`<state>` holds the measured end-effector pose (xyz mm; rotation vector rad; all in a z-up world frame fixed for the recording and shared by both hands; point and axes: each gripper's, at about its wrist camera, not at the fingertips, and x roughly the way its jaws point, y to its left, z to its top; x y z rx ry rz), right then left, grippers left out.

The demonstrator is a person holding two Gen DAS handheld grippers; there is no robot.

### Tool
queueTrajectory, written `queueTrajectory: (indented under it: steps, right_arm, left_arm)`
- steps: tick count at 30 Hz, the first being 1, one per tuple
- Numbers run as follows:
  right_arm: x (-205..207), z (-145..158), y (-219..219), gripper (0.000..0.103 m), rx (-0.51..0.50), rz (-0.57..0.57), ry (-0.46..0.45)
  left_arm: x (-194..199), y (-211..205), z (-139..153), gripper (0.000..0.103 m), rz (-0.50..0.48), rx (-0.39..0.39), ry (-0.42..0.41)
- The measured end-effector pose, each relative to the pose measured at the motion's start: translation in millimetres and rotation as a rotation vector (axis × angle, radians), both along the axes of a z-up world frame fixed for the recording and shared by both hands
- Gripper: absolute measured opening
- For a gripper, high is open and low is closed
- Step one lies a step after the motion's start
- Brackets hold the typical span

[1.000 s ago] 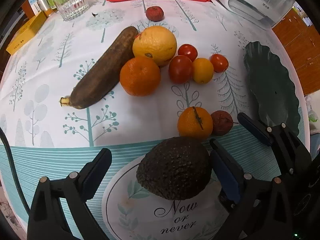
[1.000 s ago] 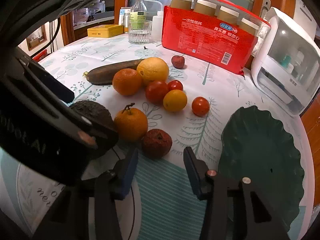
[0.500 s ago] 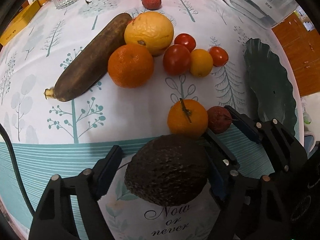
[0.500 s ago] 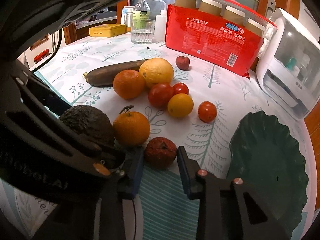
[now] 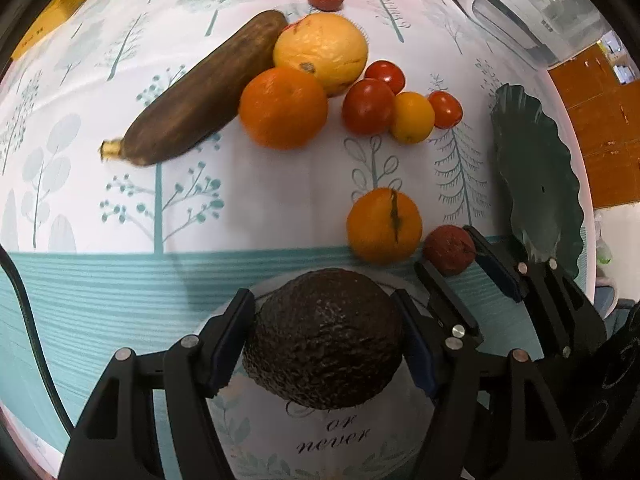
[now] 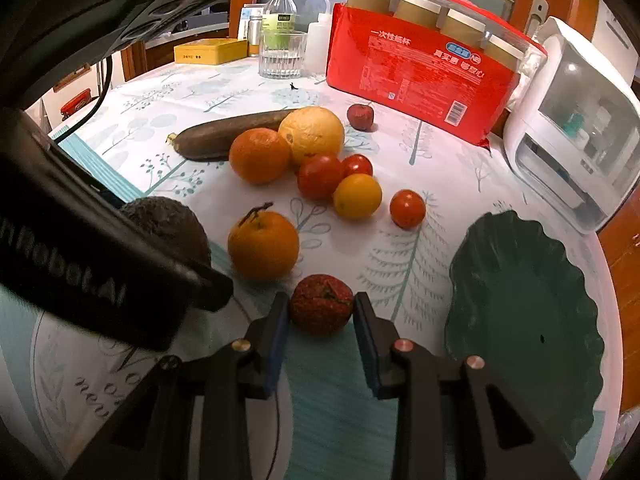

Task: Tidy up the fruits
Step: 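Carry the avocado with the left tool while the right tool carries the plum over the green plate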

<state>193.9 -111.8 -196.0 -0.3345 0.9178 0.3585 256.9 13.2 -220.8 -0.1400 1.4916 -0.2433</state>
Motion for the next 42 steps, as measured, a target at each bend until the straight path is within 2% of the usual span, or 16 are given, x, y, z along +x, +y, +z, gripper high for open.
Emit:
queueTrajectory:
  steps: [6,12,20,27,35,42]
  right_arm:
    - [-23,5,2,0.032,-0.001,-0.054,0.017]
    - [-53,17,2,0.032,0.019,-0.142,0.035]
    - [-91,43,-13,0.032,0.024,-0.266,0.007]
    - [-103,70,-43,0.032,0.056,-0.335,-0.03]
    - [-97,94,-90,0.032,0.072,-0.32,-0.068]
    - [-83,104,-135,0.032,0.089,-0.273,-0.079]
  left_arm:
    - [-20,10,11,0.068,-0.004,-0.035,-0.008]
    - [-45,13,37,0.068,-0.046,-0.05,-0.056]
    - [-65,9,72,0.068,-0.097,-0.048,-0.109]
    - [-82,-4,104,0.068,-0.11,-0.051,-0.172]
    - [-87,-35,134,0.068,-0.058,-0.043,-0.228]
    - [-82,-73,140,0.068,0.004,-0.034,-0.255]
